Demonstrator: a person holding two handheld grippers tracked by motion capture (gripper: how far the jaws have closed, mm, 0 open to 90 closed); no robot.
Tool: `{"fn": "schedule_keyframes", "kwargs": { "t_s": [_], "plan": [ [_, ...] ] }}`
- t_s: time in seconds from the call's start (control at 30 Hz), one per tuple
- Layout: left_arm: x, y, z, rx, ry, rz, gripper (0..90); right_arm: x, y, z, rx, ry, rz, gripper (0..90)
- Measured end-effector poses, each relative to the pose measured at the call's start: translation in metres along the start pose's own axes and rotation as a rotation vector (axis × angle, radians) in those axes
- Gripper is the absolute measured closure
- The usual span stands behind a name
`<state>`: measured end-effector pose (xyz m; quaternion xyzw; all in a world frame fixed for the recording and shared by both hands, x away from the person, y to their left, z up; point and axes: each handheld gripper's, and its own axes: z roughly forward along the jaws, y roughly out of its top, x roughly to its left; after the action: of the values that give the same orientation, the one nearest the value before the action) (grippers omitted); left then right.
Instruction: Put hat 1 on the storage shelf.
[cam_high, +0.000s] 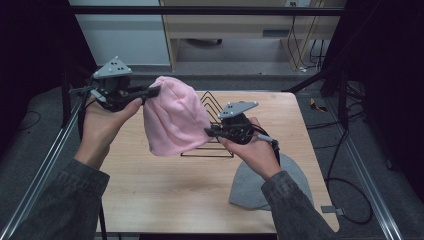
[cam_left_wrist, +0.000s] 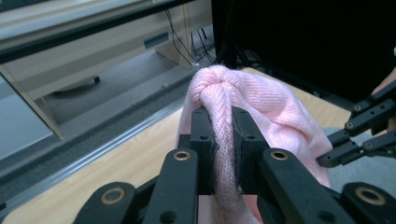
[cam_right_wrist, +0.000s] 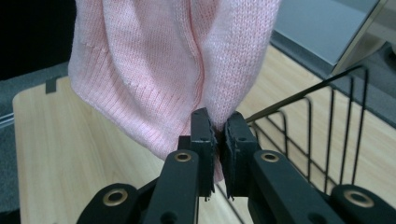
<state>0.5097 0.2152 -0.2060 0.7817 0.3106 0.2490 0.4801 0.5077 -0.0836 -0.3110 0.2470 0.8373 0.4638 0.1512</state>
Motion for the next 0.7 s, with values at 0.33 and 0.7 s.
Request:
{"fn": "schedule_keyframes", "kwargs": {
  "t_s": [0.33,0.7],
  "plan": [
    [0.019,0.042,0.019,-0.065,0.022,-0.02,80.5,-0.031,0.03,0.0,-0.043,-0.044,0.025,84.2],
    [0.027,0.047,0.048,-0.031,0.043,0.019,80.4,-0.054,0.028,0.019,-0.026,-0.069,0.057,84.1]
  ]
}}
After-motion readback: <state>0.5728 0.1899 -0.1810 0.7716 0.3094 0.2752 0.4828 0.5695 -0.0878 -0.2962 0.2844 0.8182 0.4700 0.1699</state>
